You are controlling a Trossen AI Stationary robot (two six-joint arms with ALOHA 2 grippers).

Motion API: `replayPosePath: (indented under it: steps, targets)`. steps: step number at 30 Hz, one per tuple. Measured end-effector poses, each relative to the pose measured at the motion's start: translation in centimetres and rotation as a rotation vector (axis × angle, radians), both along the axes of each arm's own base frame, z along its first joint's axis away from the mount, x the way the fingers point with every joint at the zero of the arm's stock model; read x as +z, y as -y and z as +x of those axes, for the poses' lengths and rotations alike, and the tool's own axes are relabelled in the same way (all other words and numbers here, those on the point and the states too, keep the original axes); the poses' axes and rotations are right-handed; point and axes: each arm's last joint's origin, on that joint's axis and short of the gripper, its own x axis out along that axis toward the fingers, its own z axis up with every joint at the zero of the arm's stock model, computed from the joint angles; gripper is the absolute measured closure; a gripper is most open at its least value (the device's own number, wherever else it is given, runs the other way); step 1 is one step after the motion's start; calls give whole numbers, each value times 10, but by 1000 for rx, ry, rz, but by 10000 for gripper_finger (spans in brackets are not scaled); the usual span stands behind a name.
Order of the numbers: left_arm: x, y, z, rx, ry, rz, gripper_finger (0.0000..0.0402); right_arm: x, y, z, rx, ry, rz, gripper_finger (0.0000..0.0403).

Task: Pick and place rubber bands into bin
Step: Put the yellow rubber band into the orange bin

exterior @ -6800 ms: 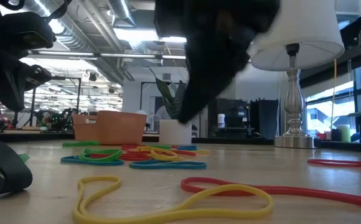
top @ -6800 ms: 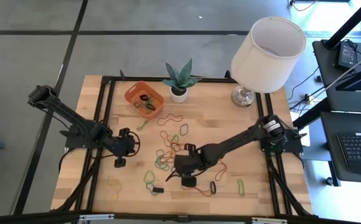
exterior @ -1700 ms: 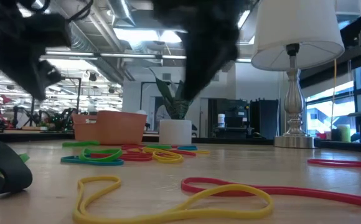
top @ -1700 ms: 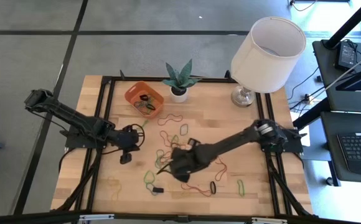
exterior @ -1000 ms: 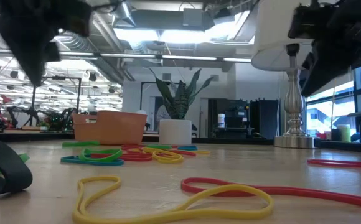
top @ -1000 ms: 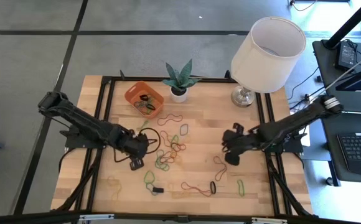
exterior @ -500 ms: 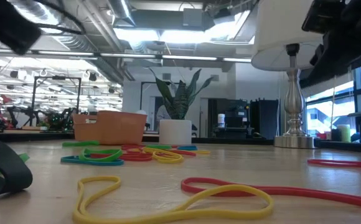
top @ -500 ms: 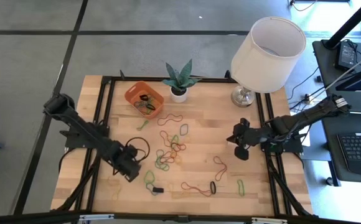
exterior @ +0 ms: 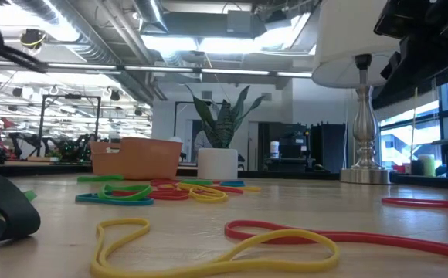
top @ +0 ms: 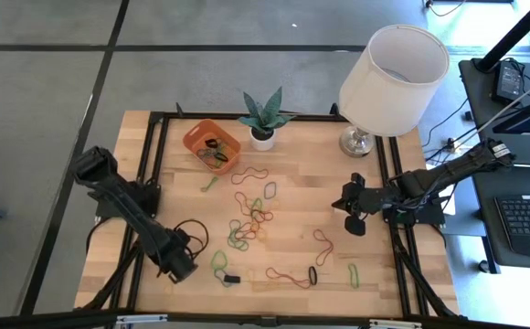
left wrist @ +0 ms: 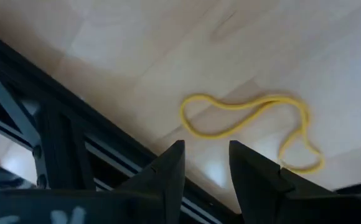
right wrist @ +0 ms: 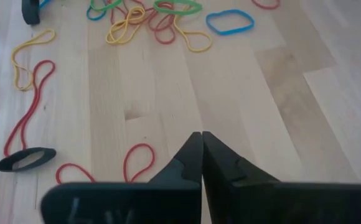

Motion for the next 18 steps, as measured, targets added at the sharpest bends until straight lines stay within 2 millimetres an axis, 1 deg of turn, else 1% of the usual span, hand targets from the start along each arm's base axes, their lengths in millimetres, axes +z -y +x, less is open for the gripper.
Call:
replayPosePath:
  steps: [7, 13, 15, 18]
  targets:
    - [-17, 5, 2, -56, -45, 29, 311, 0, 0, 0, 2, -1, -3, 398]
    - [-35, 11, 8, -116, -60, 9, 339, 0, 0, 0, 3, -2, -4, 398]
    - [-41, 14, 10, -125, -51, -8, 353, 0, 0, 0, 13, -3, -14, 398]
    - [-45, 17, 12, -122, -55, -37, 389, 0, 0, 0, 15, -3, -16, 398]
